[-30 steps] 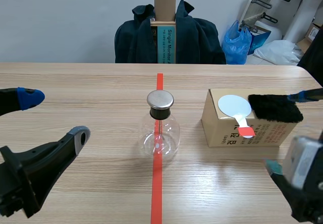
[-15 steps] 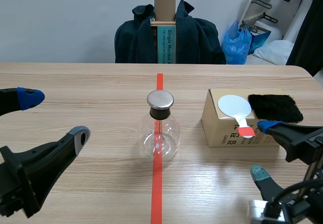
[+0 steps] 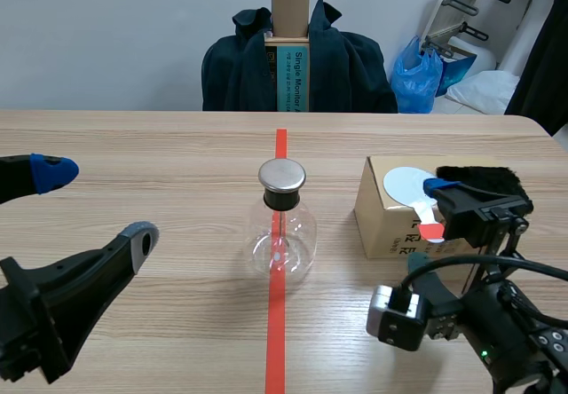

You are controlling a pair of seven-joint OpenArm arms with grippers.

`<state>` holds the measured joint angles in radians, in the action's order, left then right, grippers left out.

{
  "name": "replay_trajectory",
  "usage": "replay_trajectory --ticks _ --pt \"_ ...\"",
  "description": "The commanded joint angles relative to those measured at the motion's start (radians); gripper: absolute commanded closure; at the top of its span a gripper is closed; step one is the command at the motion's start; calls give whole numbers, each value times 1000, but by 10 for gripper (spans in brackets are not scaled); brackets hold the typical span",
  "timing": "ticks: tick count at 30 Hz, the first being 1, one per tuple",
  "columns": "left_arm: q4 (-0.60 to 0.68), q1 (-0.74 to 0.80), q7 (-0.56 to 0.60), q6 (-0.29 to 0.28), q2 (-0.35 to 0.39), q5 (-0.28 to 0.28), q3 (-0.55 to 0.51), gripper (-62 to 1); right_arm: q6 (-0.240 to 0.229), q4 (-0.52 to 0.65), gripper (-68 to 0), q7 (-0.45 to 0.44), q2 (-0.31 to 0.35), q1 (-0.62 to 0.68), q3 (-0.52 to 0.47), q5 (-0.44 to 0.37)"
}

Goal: Do the electroscope experiment.
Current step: 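Pick up the white charging plate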

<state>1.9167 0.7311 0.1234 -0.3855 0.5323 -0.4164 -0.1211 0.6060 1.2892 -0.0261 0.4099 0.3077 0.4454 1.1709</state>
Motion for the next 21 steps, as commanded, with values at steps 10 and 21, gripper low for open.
replay_trajectory --ticks 10,21 --pt "11 -3 14 -2 -3 -6 -3 -623 5 -32 -679 92 11 -57 40 4" --pt "11 -3 14 -2 -3 -6 -3 -623 4 -66 -679 99 14 -83 40 16"
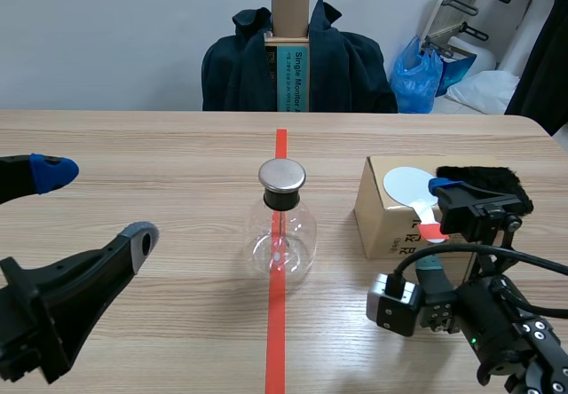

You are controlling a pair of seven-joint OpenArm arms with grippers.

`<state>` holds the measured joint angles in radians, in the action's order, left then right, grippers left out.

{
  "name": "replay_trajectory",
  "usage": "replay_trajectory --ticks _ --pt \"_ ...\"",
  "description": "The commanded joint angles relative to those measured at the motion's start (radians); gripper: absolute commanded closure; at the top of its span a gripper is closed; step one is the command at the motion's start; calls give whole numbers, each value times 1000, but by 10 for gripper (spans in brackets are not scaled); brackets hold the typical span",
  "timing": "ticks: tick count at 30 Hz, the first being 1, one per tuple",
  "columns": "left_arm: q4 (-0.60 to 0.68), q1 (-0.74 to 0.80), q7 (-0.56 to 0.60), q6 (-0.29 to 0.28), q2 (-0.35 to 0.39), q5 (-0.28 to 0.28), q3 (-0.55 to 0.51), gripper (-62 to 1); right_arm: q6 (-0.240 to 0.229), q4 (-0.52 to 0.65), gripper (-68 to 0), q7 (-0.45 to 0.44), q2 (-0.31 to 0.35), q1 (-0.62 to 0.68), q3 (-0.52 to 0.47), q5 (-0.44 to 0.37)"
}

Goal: Do the electroscope experiment.
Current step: 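Pick up the white charging plate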

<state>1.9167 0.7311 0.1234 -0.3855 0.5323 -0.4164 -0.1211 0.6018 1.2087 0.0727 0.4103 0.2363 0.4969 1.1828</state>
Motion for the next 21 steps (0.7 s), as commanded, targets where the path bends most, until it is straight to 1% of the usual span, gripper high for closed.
replay_trajectory --ticks 1,3,4,10,12,15,20,21 --pt "11 -3 14 -2 -3 -6 -3 -623 8 15 -665 0 14 -12 -11 7" --pt "11 -3 14 -2 -3 -6 -3 -623 8 15 -606 -5 14 -12 -11 14" --pt "11 -3 14 -2 -3 -6 -3 -623 8 15 -564 -7 14 -12 -11 16" --pt "11 -3 14 -2 -3 -6 -3 -623 8 15 -284 -9 14 -12 -11 18" --pt "11 -3 14 -2 -3 -6 -3 -623 8 15 -230 -10 14 -12 -11 18" --pt "11 -3 14 -2 -3 -6 -3 -623 8 15 -178 -11 14 -12 -11 19" --pt "11 -3 14 -2 -3 -6 -3 -623 8 15 -17 -11 14 -12 -11 22" --pt "11 -3 14 -2 -3 -6 -3 -623 8 15 -8 -11 14 -12 -11 22"
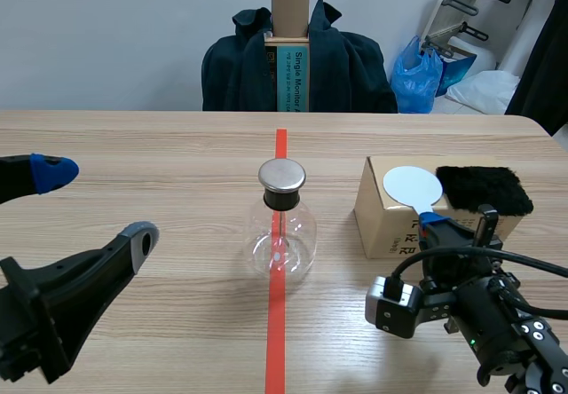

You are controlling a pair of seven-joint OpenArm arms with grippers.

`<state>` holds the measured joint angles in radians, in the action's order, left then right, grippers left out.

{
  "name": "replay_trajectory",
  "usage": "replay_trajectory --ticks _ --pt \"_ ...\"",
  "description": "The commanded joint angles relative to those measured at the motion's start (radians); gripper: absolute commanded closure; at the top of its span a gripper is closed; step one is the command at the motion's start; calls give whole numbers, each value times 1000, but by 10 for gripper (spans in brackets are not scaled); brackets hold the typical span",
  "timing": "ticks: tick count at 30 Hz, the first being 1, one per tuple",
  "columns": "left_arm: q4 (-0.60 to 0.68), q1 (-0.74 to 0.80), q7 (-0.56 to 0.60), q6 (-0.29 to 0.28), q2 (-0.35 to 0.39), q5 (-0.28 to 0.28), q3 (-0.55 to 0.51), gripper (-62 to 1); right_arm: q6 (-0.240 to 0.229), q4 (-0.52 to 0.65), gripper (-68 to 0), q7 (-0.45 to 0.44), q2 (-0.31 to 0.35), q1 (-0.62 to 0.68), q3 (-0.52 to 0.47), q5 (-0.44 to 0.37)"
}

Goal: Do the electroscope experiment.
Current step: 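Pick up the white charging plate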

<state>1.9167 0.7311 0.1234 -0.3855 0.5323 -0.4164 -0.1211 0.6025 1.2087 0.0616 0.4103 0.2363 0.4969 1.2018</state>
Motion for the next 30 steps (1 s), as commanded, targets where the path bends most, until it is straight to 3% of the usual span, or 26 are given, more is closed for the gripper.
replay_trajectory --ticks 1,10,13,16,20,23,26,30 --pt "11 -3 14 -2 -3 -6 -3 -623 8 15 -7 0 14 -12 -11 3" --pt "11 -3 14 -2 -3 -6 -3 -623 21 15 -8 0 23 -12 -14 3" --pt "11 -3 14 -2 -3 -6 -3 -623 84 18 -8 -5 51 -10 -14 2" --pt "11 -3 14 -2 -3 -6 -3 -623 179 26 -8 -9 82 -2 -24 2" --pt "11 -3 13 -2 -3 5 -3 -623 180 73 -8 -11 142 19 -56 -11" --pt "11 -3 5 -1 -1 42 -3 -623 180 143 -8 -35 204 42 -94 -71" --pt "8 -3 -39 -1 24 42 -3 -623 180 231 -8 -51 274 57 -129 -154" --pt "-15 -6 -47 -3 95 35 -3 -424 180 335 -8 -57 362 61 -181 -268"
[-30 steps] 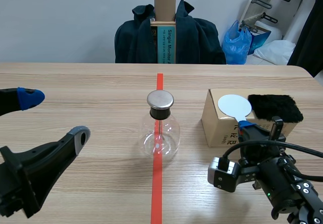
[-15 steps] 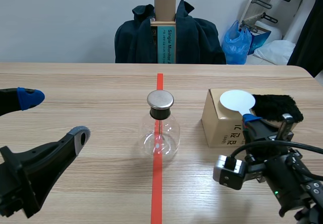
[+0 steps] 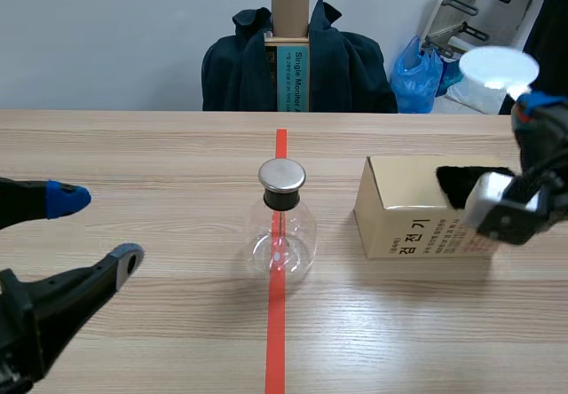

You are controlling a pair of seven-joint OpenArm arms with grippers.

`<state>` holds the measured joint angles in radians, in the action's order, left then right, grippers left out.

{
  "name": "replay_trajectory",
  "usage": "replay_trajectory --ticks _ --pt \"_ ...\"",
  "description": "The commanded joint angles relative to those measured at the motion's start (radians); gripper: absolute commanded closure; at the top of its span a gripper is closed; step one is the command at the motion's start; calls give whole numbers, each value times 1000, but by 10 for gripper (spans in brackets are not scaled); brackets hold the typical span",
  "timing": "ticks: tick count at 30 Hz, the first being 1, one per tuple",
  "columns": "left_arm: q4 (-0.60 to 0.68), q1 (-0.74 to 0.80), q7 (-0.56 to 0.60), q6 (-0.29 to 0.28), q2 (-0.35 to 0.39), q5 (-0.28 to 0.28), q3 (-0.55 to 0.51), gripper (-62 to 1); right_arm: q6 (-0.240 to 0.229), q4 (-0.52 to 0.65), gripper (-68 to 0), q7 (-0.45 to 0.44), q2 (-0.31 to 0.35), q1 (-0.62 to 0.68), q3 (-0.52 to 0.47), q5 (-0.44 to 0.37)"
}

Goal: Do the electroscope experiment.
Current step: 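Pick up the white charging plate, then bring the plate to the electroscope and point at the metal foil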

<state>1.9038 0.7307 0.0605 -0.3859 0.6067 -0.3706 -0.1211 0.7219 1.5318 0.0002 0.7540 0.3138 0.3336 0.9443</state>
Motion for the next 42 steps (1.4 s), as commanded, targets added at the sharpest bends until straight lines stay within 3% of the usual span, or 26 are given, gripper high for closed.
replay_trajectory --ticks 1,6,9,14,19,23,29,34,38,42 --pt "-11 -14 11 -9 40 -11 -3 -387 61 34 -8 4 35 -17 -33 -39" --pt "-95 -98 -6 -62 119 -17 -1 -161 61 107 -8 -8 71 -24 -110 -134" --pt "-176 -180 -5 -107 156 -61 13 -25 61 129 -8 -29 70 -29 -138 -146" --pt "-352 -354 39 -240 170 -64 92 -28 61 160 -8 -53 66 -29 -151 -145" --pt "-549 -533 161 -310 165 -63 257 -28 61 204 -8 -66 66 -29 -151 -145" --pt "-691 -676 204 -310 120 -46 400 -28 61 234 -8 -76 63 -32 -151 -145" --pt "-903 -849 294 -310 2 61 558 -28 61 237 -8 -143 21 -48 -151 -136" --pt "-1049 -933 380 -310 -85 140 620 -28 61 237 -8 -212 8 -52 -151 -123" --pt "-1135 -967 458 -301 -134 210 649 -30 61 237 -8 -263 -58 -80 -151 -117" --pt "-1192 -982 526 -255 -177 264 663 -30 51 237 -8 -334 -114 -84 -151 -106"
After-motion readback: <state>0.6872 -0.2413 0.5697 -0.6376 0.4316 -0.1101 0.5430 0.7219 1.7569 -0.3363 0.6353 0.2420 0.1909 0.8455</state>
